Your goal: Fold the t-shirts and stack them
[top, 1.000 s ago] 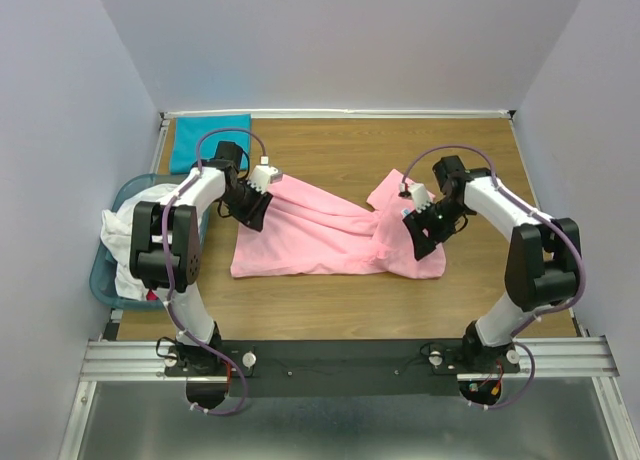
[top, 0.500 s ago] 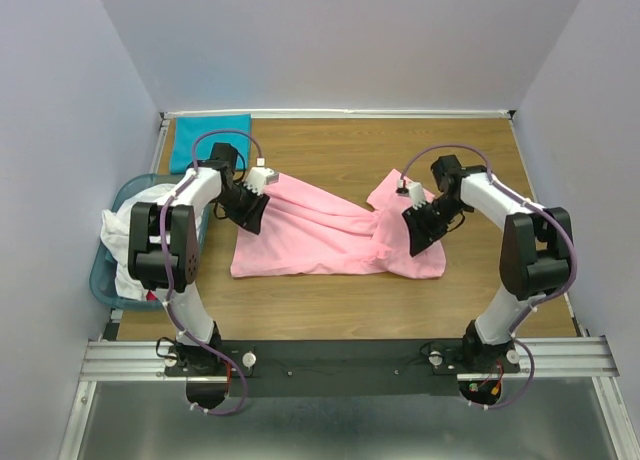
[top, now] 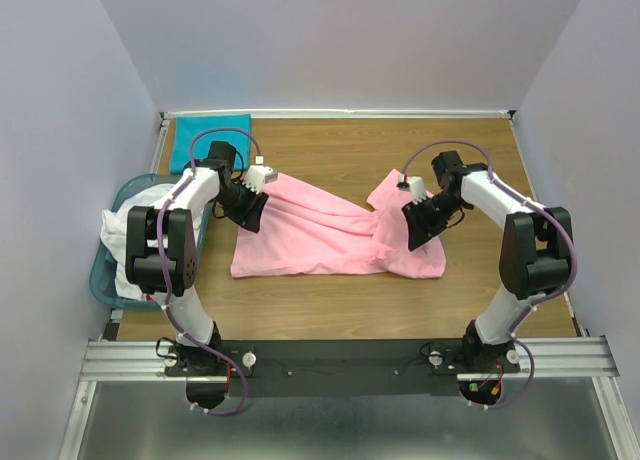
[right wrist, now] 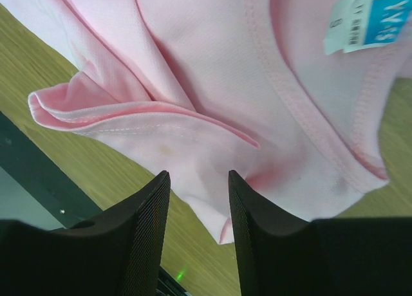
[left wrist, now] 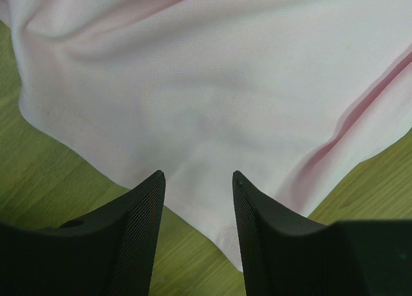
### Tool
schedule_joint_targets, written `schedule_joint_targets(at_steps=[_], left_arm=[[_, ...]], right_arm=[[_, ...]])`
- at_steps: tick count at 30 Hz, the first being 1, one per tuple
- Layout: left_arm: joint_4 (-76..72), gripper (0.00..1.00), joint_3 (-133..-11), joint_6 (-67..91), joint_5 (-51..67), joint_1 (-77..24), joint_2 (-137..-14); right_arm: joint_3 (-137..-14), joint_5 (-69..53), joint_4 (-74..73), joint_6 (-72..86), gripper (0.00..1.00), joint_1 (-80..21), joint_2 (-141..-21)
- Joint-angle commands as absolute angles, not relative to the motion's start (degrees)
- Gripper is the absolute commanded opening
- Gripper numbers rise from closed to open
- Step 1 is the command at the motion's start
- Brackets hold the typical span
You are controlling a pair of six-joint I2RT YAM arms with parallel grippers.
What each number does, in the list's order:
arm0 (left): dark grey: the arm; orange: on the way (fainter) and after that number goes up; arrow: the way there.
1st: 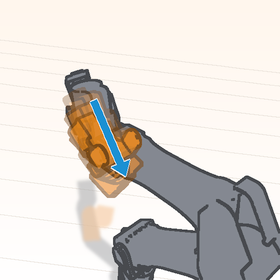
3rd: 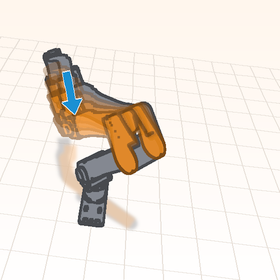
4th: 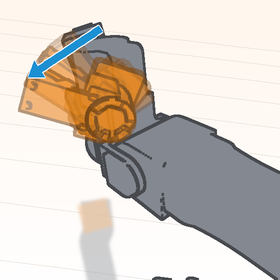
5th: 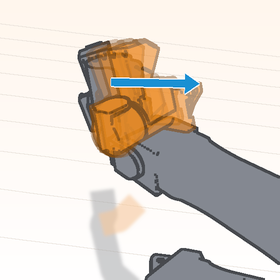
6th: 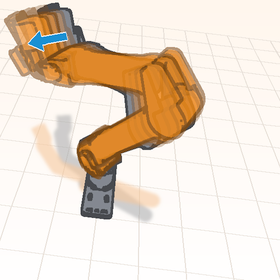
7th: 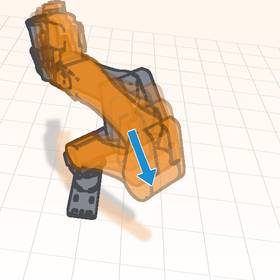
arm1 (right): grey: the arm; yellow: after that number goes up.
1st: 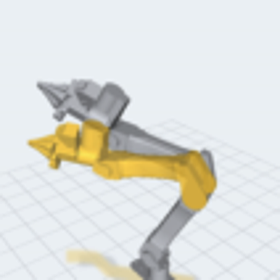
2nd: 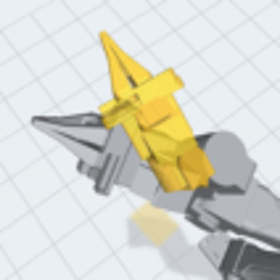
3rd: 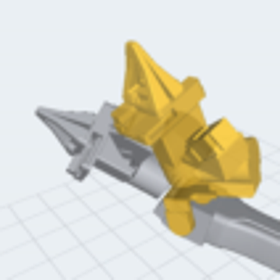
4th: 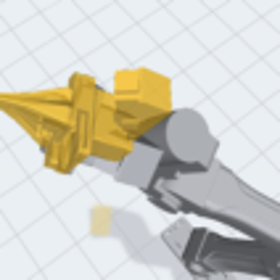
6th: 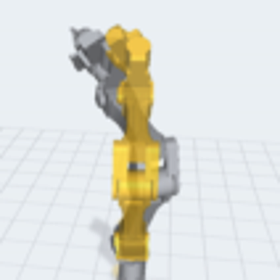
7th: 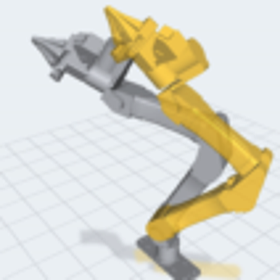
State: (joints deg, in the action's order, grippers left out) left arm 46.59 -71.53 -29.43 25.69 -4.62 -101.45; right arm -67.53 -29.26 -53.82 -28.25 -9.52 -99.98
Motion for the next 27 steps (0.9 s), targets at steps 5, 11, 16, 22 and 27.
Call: schedule_joint_targets(at_steps=[5,11,16,22,27], left_arm=[[47.64,0.55,-72.16,-30.23,27.51,-4.48,-100.37],[47.64,0.55,-71.54,-30.32,27.25,-4.48,-100.37],[47.37,0.55,-71.46,-30.23,27.16,-4.57,-100.28],[47.72,0.55,-71.89,-30.23,26.90,-4.57,-100.37],[47.81,0.55,-71.72,-30.41,26.81,-4.57,-100.28]], right_arm=[[-70.58,-28.65,-52.82,-27.77,0.49,-7.47,-100.98],[-69.88,-29.00,-52.74,-28.12,0.48,-7.47,-103.35],[-68.03,-29.71,-52.47,-28.56,0.47,-7.47,-105.11],[-68.55,-31.29,-52.29,-28.04,0.47,-7.47,-106.26],[-69.00,-29.36,-51.59,-26.64,0.57,-7.56,-106.96]])
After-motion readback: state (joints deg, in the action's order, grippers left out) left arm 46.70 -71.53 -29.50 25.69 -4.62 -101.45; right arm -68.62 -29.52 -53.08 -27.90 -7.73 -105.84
